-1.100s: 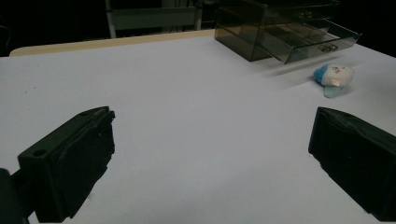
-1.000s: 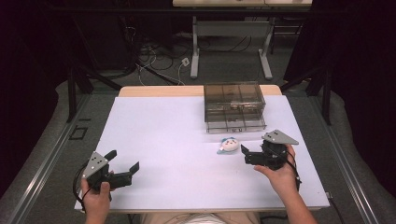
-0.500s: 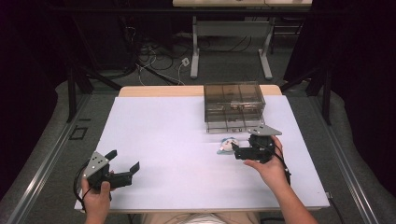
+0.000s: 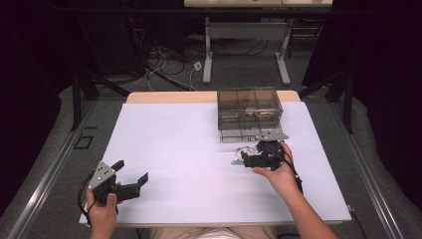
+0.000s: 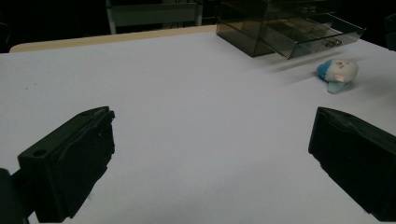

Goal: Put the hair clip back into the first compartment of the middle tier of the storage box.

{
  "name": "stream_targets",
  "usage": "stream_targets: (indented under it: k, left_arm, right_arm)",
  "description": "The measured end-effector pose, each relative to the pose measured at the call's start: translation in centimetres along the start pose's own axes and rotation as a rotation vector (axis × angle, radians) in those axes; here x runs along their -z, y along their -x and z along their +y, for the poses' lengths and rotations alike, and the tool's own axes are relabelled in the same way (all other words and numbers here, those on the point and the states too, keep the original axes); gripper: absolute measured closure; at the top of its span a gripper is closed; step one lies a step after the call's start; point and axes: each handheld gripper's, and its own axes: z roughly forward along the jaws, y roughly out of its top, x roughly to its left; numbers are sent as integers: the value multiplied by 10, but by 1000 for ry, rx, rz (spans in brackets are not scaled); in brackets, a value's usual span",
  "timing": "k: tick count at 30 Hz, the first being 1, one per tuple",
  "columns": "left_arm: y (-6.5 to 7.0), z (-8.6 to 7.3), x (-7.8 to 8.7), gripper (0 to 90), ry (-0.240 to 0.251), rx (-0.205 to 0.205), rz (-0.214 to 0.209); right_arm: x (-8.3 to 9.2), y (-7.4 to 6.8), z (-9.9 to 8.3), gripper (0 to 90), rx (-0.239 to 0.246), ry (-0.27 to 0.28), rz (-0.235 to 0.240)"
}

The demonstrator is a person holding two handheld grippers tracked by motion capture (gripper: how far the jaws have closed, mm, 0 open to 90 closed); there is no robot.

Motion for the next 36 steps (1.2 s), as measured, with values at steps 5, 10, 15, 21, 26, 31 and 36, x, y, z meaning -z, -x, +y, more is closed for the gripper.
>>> stream_targets:
  k: [5, 10, 15, 21, 26, 31, 36]
  left_arm:
    - [0, 0, 0, 4, -3, -2, 2]
    - [-1, -1, -1, 4, -8, -2, 2]
    - [-1, -1, -1, 4, -10, -6, 4]
    - [-2, -1, -1, 4, -12, -4, 6]
    - [-2, -1, -1, 4, -14, -2, 6]
    - [-3, -2, -2, 4, -19, -8, 7]
    - [-3, -2, -2, 4, -20, 0, 6]
  right_arm:
    - [-6, 1, 0, 48, -3, -16, 1]
    - [-13, 4, -1, 54, -26, -50, 13]
    - [-20, 3, -2, 55, -39, -74, 23]
    - [-29, 4, -3, 57, -52, -103, 37]
    - [-35, 4, -4, 58, -64, -128, 39]
    - [-42, 6, -5, 62, -83, -153, 41]
    - [-47, 6, -6, 66, -102, -169, 49]
